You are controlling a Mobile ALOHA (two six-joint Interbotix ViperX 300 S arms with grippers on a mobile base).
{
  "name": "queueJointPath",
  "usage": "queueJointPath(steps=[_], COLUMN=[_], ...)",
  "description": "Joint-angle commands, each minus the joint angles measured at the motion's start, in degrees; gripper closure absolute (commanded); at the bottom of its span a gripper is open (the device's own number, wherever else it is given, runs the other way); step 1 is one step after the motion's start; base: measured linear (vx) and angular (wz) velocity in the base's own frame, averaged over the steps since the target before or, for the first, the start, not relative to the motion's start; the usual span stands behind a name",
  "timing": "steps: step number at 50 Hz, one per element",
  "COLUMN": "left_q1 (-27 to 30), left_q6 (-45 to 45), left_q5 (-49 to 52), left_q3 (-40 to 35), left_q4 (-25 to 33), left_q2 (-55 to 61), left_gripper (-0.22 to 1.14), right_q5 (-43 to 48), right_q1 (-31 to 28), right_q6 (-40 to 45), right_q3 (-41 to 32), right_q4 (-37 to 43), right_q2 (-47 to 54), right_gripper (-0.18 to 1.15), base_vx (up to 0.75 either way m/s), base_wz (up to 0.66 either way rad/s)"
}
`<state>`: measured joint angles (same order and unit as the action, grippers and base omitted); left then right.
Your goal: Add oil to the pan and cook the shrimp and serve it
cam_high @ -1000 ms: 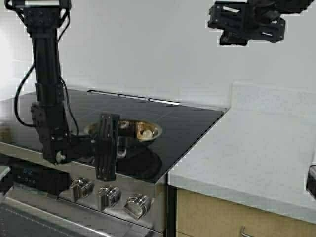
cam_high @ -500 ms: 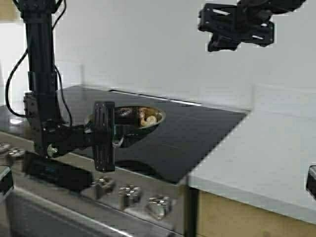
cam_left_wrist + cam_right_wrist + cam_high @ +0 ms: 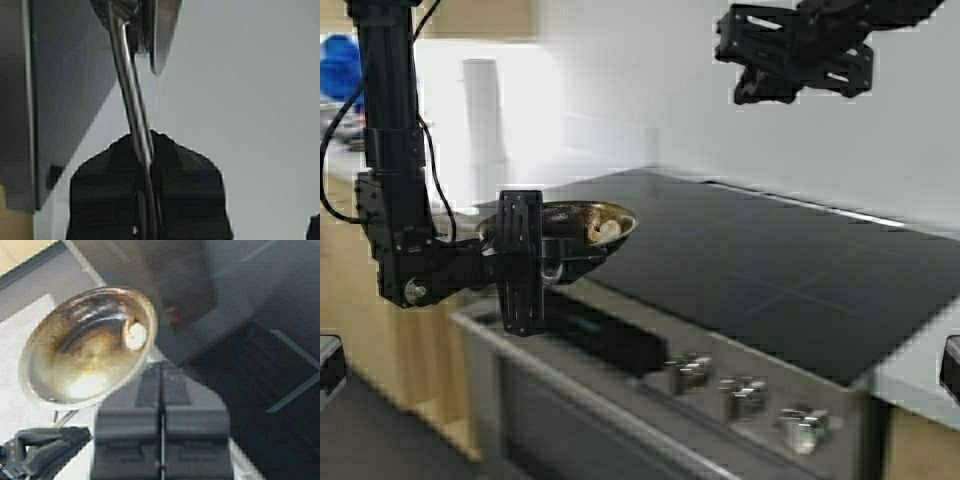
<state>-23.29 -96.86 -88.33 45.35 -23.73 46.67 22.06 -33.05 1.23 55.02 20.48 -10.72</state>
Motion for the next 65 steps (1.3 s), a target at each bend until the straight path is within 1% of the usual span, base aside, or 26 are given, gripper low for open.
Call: queueJointPath(steps=[1,20,30,34,39,49,65], left_q1=[-0.44,-0.35,2.02,3.25,4.75,5.98,8.0], left_q6=[1.32,1.41,1.41,1.41,1.76,4.31,4.04], left_q5=[-1.85,-2.46,-2.81,-2.9,-2.99,-3.25,-3.16], left_q3=[-0.53,2.02,3.43,3.43,3.6,4.92,2.99], left_q4=[0.44,0.62,-0.53,-1.93,-2.81,-3.25,-3.34], left_q2=[-3.69,-3.96,-4.13,-4.13,-4.22,-5.01,-5.63], left_gripper=[0.89,0.89,0.89,0.89,0.89,0.89,0.88], right_q5=[2.46,2.81,-0.18,-1.32,-1.41,-0.79,-0.79], right_q1=[0.09,0.53,0.53,0.53,0.53,1.32,1.41], right_q6=[-0.35,-0.35,-0.09,-0.35,-0.7,-0.88,-0.53], right_q3=[0.26,-0.18,-0.09,-0.26,-0.35,-1.14,-1.76], right_q4=[0.7,0.88,0.88,0.88,0.88,0.88,0.79], right_q2=[-1.23,-1.41,-1.67,-1.58,-1.32,-0.35,-0.26], right_gripper=[0.91,0.91,0.91,0.91,0.91,0.91,0.91], base_vx=[-0.05,-0.06,-0.09,-0.09,-0.07,-0.07,-0.06], base_wz=[0.45,0.41,0.47,0.48,0.47,0.48,0.68])
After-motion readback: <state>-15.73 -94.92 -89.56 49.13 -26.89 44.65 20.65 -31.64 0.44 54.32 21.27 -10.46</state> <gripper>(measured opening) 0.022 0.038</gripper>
